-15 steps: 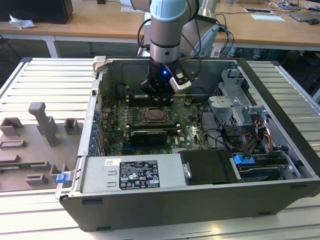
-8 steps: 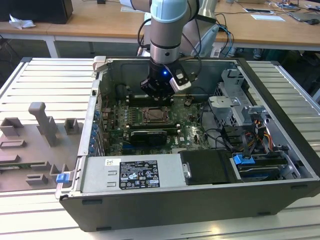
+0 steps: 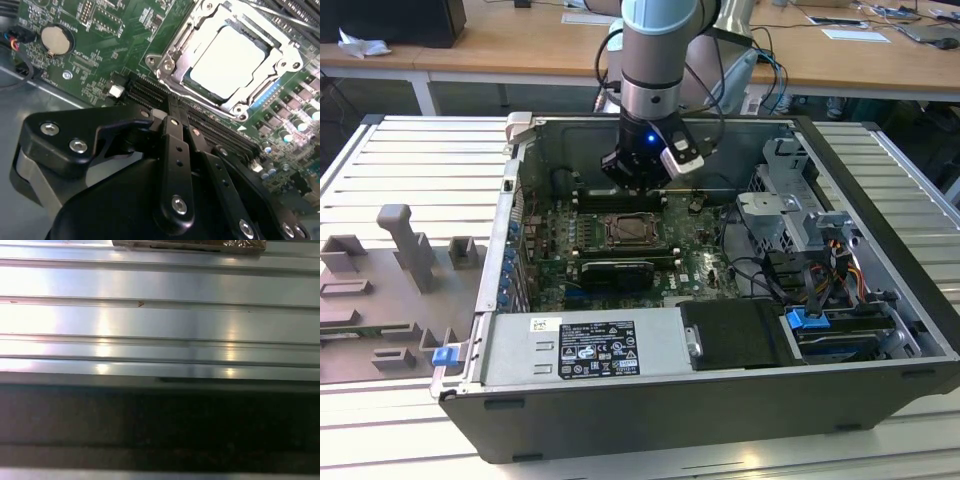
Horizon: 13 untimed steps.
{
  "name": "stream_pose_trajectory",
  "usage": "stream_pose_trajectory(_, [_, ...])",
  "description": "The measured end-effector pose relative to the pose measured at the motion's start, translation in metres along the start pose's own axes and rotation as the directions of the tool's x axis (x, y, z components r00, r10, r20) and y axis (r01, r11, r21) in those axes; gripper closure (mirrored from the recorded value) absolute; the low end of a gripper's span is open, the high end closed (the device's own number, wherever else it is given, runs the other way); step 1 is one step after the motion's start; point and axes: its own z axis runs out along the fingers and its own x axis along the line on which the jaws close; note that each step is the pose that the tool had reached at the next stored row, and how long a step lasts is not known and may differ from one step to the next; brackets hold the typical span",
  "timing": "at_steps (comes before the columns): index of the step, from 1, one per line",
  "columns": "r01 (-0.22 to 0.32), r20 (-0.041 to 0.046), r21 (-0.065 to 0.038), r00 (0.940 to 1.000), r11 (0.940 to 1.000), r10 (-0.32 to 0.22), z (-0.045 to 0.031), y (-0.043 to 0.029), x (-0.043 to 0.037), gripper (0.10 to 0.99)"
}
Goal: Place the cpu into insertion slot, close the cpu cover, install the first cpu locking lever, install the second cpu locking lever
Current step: 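Install the first cpu locking lever, then install the second cpu locking lever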
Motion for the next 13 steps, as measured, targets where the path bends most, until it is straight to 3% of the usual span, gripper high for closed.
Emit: stream_pose_trajectory(13, [0.0, -0.0001, 0.0, 1.0, 1.0, 0.0, -0.0012, -0.0065, -0.001, 0.98])
